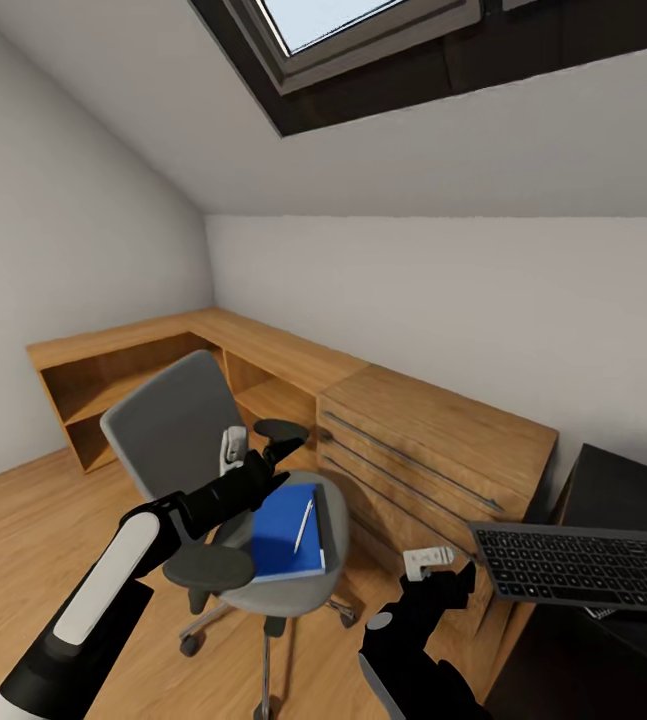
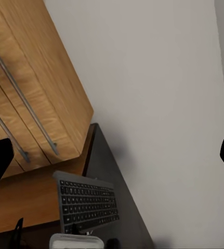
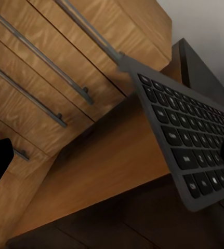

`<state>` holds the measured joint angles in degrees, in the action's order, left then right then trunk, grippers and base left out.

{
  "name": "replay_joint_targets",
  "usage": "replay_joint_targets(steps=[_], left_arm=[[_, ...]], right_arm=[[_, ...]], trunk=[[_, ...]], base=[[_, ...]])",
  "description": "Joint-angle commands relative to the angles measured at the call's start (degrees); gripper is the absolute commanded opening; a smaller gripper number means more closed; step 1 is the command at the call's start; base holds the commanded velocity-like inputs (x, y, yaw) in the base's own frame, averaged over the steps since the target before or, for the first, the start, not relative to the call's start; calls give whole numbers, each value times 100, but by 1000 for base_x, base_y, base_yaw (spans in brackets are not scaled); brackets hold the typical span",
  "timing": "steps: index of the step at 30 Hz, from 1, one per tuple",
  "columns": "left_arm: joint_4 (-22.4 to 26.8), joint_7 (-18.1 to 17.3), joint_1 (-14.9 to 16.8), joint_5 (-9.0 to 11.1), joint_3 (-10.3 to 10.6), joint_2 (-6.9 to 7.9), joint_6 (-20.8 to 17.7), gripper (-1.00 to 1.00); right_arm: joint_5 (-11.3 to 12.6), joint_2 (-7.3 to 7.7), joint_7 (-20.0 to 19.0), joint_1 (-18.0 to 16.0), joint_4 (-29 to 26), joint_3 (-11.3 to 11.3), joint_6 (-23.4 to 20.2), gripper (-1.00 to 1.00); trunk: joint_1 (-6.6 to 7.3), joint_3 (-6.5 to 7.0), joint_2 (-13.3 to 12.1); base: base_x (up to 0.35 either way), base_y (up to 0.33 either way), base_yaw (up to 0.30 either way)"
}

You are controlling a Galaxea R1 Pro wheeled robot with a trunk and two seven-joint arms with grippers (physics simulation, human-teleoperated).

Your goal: In the bedroom, organize the workspace by keeping the computer under the desk, ensuring the monitor is on the desk, placing the keyboard on the desk next to the monitor, placing the mouse on the desk next to the keyboard, moving the folder from the swivel chair onto the desk next to the mouse, stacking the notebook on top of the folder with the pen on top of the notebook, and positioning the swivel chair next to the desk.

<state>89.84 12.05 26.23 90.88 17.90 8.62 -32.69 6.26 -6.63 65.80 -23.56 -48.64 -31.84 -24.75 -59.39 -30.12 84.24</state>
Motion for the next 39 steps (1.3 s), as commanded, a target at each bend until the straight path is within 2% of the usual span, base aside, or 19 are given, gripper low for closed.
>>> replay_joint_targets(steps=[1, 4, 9, 13, 20, 39], left_arm=[[7, 53, 5, 61, 28, 3, -1, 100], [7, 58, 5, 61, 103, 1, -1, 100], [-36, 45, 5, 56, 326, 0, 8, 100], [-48, 33, 5, 54, 403, 3, 14, 100], [-53, 39, 5, 48, 434, 6, 16, 100], [-55, 11, 5, 44, 449, 0, 17, 100]], right_arm=[[37, 8, 44, -8, -5, -22, -56, 100], [27, 16, 46, -8, -5, -14, -56, 100], [25, 25, 47, -24, 158, 2, -56, 100], [25, 28, 47, -31, 225, 5, -56, 100], [25, 38, 47, -34, 255, 10, -56, 100], [26, 192, 40, -50, 287, 18, -56, 100]], trunk=[[-23, -25, 45], [-88, -78, 166], [-88, -78, 166], [-88, -78, 166], [-88, -78, 166], [-88, -78, 166]], base=[[0, 0, 0], [0, 0, 0], [0, 0, 0], [0, 0, 0], [0, -1, 0], [38, -51, 0]])
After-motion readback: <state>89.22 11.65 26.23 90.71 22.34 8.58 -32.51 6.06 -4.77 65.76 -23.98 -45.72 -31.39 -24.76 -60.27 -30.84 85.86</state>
